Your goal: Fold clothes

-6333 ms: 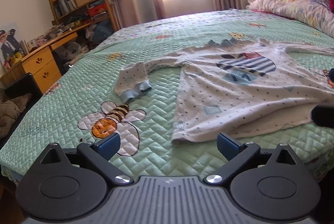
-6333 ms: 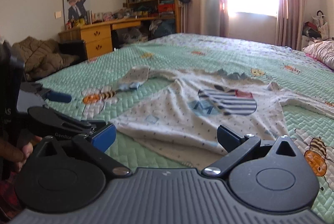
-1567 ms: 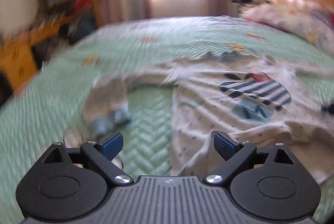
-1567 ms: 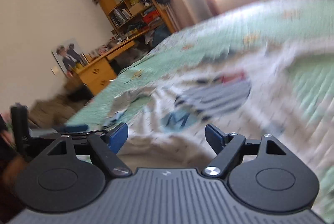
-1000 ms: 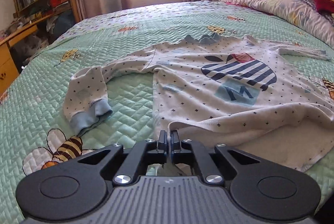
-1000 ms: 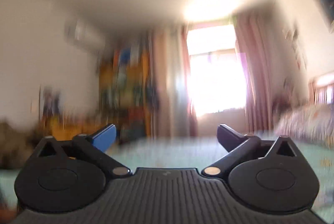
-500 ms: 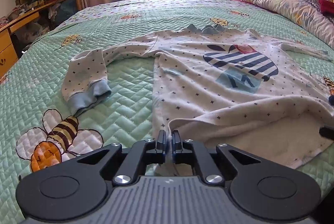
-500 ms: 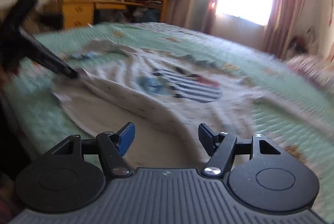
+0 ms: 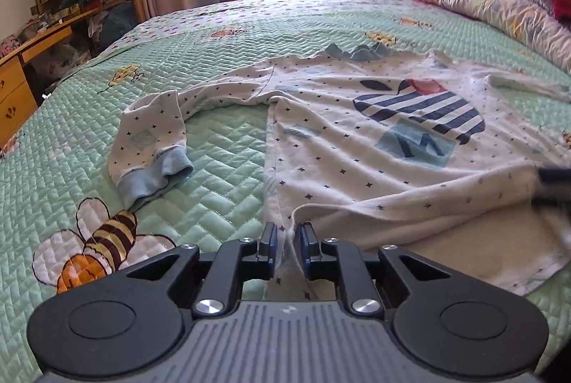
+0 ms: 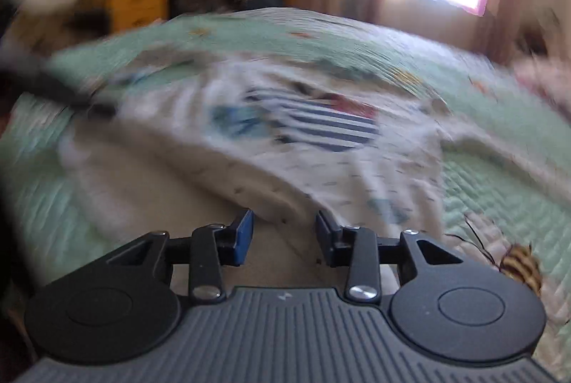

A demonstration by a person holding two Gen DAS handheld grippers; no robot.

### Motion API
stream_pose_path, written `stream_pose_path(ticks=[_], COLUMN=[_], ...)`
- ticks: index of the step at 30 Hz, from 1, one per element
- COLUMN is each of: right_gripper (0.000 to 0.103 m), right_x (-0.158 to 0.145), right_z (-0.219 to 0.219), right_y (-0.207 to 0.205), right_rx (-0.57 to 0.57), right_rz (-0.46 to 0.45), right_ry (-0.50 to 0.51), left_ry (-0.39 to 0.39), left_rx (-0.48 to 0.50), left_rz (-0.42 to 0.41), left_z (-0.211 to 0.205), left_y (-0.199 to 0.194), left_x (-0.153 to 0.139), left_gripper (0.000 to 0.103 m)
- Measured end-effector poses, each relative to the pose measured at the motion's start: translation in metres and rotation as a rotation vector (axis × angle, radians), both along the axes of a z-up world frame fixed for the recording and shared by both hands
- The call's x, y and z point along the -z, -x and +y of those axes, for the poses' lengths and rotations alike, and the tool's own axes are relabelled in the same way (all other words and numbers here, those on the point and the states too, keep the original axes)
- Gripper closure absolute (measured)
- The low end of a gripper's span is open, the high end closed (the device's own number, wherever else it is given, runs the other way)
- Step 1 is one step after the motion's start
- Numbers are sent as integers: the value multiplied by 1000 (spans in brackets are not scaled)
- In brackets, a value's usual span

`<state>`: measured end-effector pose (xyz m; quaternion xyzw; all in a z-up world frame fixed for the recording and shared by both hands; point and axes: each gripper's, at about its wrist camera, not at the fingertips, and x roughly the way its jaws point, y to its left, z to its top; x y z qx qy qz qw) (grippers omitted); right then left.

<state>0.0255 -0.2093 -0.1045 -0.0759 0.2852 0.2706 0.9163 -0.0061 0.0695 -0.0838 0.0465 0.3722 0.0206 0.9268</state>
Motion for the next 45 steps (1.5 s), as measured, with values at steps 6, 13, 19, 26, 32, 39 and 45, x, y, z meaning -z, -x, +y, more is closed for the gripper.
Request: stream_pose_path(ticks=[6, 13, 19, 26, 32, 39, 45], right_gripper=[59, 59, 60, 61, 61, 61, 61], right_x=[-9, -5, -10, 2, 12, 21, 18], right_z=[-30, 1, 12, 9, 21, 24, 30], right_y=[-8, 49, 60, 25, 18, 33, 46], right_rx=[57, -101, -192, -244, -300, -282, -373], right_rz=[43, -214, -337, -195, -255, -369, -395], right_ry=[-151, 227, 366, 393, 476, 543, 611], left_ry=[-7, -13, -34, -43, -58, -70, -76], left_rx=[3, 2, 6, 7, 9, 5, 1], left_rz=[7, 7, 9, 11, 18, 21, 24], left_z=[-1, -2, -4, -6, -7, -6, -5], left_y=[-2, -2, -2, -3, -4, -5, -6], left_x=[3, 5, 4, 5, 6, 6, 6], left_gripper=[85, 85, 82, 81, 77, 71, 67])
